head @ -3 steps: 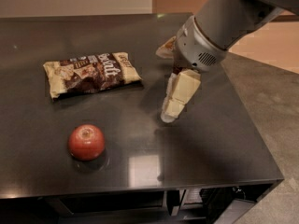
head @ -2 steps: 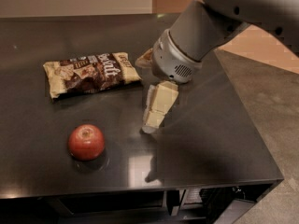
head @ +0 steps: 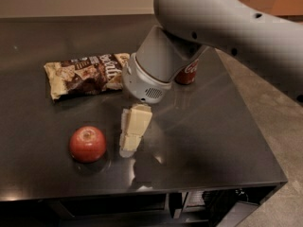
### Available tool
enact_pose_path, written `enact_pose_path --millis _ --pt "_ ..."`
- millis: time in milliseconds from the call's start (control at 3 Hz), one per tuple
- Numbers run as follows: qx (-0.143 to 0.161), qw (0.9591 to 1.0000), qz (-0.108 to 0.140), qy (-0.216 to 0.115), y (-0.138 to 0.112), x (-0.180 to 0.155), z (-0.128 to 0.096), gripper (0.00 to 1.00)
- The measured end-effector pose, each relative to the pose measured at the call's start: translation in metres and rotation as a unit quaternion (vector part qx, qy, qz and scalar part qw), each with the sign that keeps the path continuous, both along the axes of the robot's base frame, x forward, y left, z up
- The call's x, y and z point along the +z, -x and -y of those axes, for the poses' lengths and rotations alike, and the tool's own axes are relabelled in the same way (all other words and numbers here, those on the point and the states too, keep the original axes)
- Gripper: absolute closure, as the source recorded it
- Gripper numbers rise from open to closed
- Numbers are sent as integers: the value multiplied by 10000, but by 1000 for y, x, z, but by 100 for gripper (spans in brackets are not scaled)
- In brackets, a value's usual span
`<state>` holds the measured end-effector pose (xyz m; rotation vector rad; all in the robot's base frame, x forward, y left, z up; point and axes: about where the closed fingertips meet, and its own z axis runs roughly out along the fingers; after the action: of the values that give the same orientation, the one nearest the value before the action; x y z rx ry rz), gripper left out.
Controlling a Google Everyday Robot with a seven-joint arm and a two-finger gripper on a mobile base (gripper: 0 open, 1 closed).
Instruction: Pick apple
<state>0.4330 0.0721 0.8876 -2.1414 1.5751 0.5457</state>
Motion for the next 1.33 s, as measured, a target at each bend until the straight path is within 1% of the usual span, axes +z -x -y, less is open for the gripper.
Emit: enact_pose_path --millis 333,667,1000,1333 --pt "218 9997 43 51 15 -13 -23 0" --pt "280 9995 -57 161 22 -25 -38 0" --pt "293 9992 -133 242 28 -34 -47 0" --pt "298 9989 -219 289 30 -39 -51 0"
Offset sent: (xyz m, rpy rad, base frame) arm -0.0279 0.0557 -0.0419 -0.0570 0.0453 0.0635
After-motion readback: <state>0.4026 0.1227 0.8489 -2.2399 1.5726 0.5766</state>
